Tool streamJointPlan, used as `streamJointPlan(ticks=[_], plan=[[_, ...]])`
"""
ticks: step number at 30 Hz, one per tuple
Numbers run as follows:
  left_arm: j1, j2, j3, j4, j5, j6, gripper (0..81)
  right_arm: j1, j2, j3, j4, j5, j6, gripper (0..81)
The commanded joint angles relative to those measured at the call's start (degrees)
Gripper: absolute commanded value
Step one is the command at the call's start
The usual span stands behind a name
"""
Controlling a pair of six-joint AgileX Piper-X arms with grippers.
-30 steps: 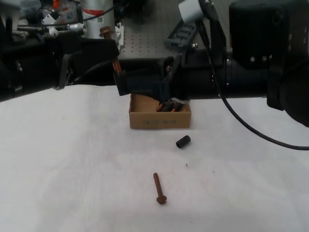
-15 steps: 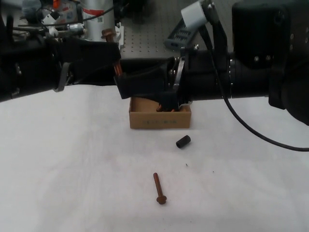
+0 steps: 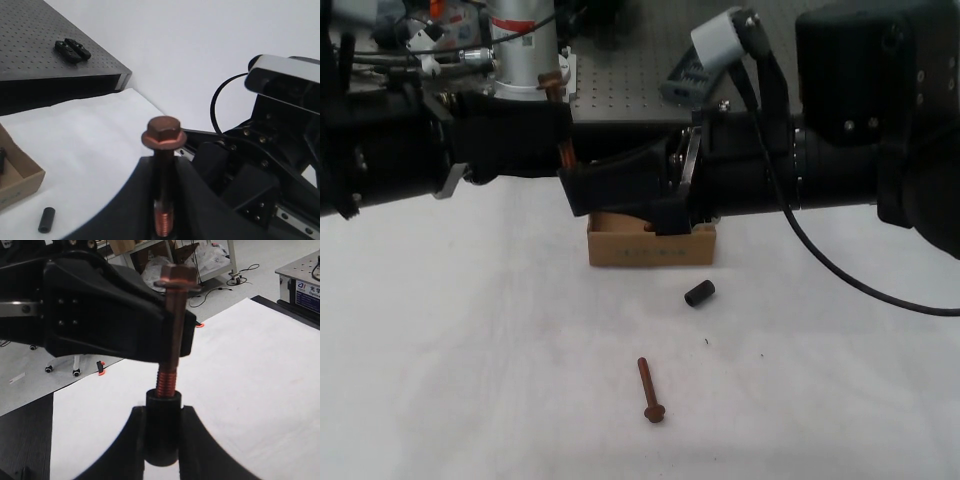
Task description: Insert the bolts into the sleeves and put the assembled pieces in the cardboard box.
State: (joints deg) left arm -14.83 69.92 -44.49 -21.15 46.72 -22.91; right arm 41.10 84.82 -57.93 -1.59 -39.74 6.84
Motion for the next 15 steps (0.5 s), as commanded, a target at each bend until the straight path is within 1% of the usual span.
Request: streamJointPlan(ticks=[1,5,8,15], plan=[[0.11,-0.06,-0.01,0.53,-1.84,1.12,0.6,-0.52,-0.97,-1.12,-1.61,1.97,-0.48,2.8],[0.11,-0.06,-0.01,0.53,-4.36,0.87,0.6,-0.52,-0.97,-1.12,-1.79,1.97,-0.36,2.8],[0.11,-0.06,-0.01,0.53,-5.66,-0.31,0.6,-0.52,-0.97,-1.12,-1.79,3.86,-0.03,2.8],[0.11,-0.06,-0.01,0.53,-5.79,-0.45,0.6,-0.52,-0.97,-1.87,-2.28,4.52,-0.03,2.8]])
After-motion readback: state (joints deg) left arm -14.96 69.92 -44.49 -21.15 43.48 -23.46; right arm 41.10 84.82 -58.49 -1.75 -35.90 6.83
